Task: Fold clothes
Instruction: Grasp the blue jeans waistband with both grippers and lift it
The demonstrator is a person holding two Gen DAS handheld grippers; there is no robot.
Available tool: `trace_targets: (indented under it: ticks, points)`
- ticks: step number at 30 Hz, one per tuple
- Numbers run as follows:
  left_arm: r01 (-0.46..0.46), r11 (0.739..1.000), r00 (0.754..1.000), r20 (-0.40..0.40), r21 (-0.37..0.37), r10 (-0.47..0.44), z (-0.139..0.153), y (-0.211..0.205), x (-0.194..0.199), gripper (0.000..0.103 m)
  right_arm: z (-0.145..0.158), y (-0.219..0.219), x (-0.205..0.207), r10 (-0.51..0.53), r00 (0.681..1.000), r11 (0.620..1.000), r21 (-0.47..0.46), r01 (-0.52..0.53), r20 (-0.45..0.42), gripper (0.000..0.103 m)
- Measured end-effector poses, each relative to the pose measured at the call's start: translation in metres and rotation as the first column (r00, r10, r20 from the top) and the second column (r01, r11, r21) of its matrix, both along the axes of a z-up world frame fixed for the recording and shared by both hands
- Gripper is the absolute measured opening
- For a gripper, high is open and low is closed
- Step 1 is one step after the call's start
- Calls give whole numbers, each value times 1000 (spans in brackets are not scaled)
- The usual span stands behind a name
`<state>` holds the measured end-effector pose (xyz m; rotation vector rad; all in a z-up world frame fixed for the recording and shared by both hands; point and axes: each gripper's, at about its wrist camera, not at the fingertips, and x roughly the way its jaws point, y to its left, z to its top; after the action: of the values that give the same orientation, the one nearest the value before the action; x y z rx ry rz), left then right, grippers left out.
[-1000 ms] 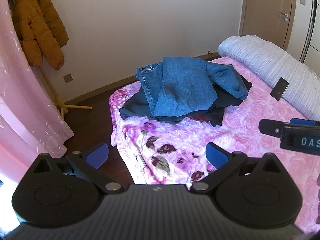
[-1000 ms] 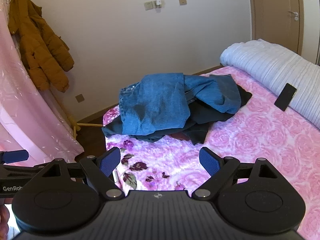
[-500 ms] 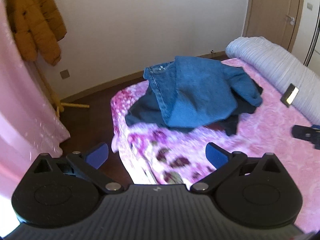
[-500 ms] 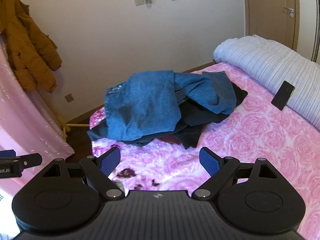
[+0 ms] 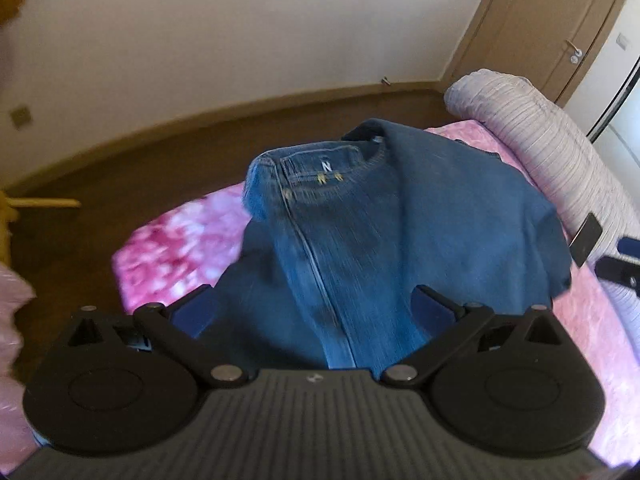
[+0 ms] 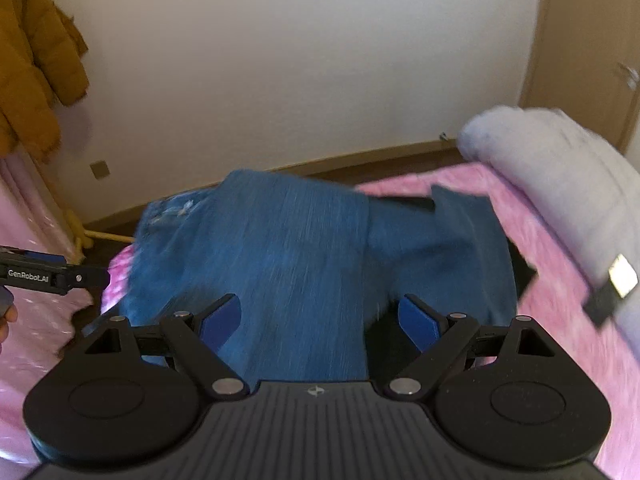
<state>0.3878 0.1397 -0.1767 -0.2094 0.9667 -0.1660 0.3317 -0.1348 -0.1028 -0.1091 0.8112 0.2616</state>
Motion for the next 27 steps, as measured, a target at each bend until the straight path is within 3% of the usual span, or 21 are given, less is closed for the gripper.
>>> trace_targets:
  ticks: [3, 6, 8, 10, 12, 13, 14, 15, 20, 23, 27]
  points:
    - [19, 998, 998, -65, -55, -23, -26, 8, 42, 100, -16, 5, 63, 42, 999, 999, -11, -42, -12, 88]
    - [22, 982, 995, -93, -189, -40, -42, 15, 58, 91, -38, 8, 124, 78, 996, 997, -12, -79, -52, 88]
    - [33, 969, 992, -110, -246, -62, -49, 14, 63, 78, -59, 8, 160, 86, 989, 996, 24, -83, -123, 89]
    - [54, 959, 990, -113, -277, -89, -50, 8, 66, 48, -71, 9, 174, 85, 983, 995, 73, -73, -165, 101]
    - [73, 959, 991, -89, -273, -101, -46, 3, 65, 39, -79, 11, 182, 76, 978, 992, 117, -54, -195, 98]
    - [78, 964, 992, -72, -254, -100, -40, 1, 64, 32, -74, 13, 181, 69, 979, 991, 126, -45, -193, 83]
    - [80, 966, 994, -54, -244, -96, -34, 0, 62, 26, -70, 14, 179, 63, 979, 990, 136, -37, -192, 74]
    - [81, 968, 995, -31, -238, -91, -27, -1, 60, 19, -66, 16, 177, 56, 980, 989, 145, -28, -190, 55]
    - [165, 960, 982, 133, -227, -137, 32, -15, 31, 11, -19, -5, 141, 3, 993, 980, 197, 20, -118, 14]
    - [269, 936, 941, 269, -227, -205, 80, -36, -2, 9, 24, -38, 90, -54, 998, 969, 238, 59, -26, 14]
    - [410, 887, 863, 406, -215, -301, 138, -76, -62, 8, 75, -103, -32, -211, 975, 944, 274, 185, 70, 14]
